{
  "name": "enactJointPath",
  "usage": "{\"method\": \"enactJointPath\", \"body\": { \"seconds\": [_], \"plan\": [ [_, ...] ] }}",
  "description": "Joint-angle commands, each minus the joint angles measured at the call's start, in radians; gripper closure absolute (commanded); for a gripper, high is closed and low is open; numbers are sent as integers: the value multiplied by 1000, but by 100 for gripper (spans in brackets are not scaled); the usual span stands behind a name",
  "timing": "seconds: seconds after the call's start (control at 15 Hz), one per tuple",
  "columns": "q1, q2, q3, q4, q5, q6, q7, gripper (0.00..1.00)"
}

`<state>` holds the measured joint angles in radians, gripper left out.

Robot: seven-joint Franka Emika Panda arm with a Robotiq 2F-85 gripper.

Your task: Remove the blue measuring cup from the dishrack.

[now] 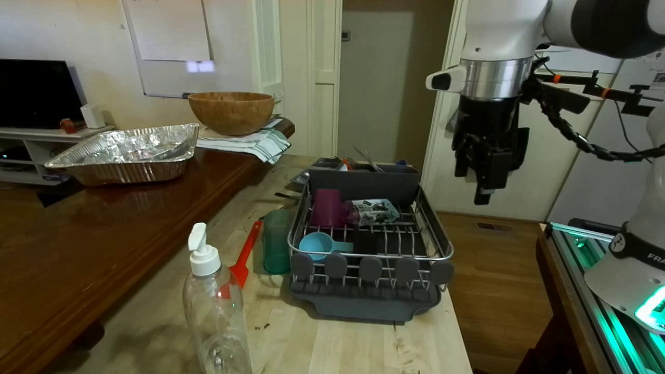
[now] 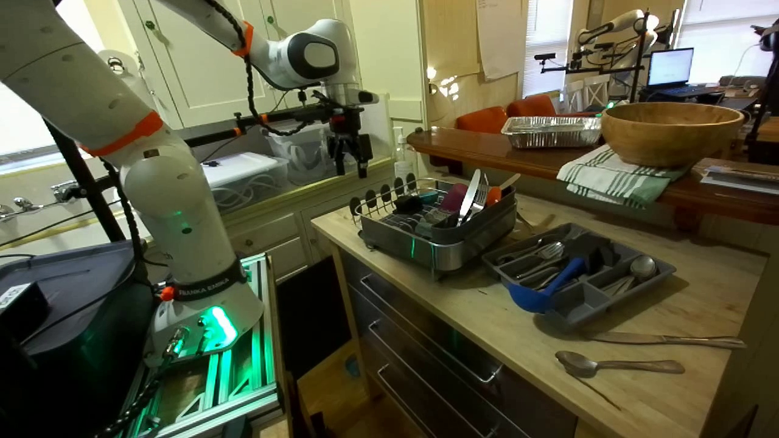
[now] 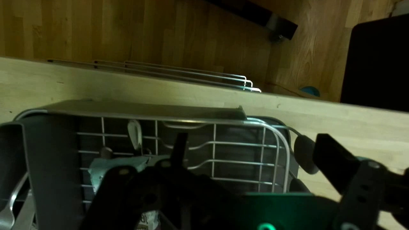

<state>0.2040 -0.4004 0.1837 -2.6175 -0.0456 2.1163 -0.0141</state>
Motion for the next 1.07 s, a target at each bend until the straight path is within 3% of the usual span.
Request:
{"method": "enactJointPath", "body": {
  "seconds": [0.0,0.33,0.47,0.67,1.0],
  "plan": [
    [-11,175,34,101,5,86,107,0],
    [-25,322,51,176,-69,273,233,0],
    [-12,280,39,151,-42,250,196,0],
    [-11,326,37,181,-54,263,208,0],
    [-41,386,16,198,-167,380,270,0]
  ]
}}
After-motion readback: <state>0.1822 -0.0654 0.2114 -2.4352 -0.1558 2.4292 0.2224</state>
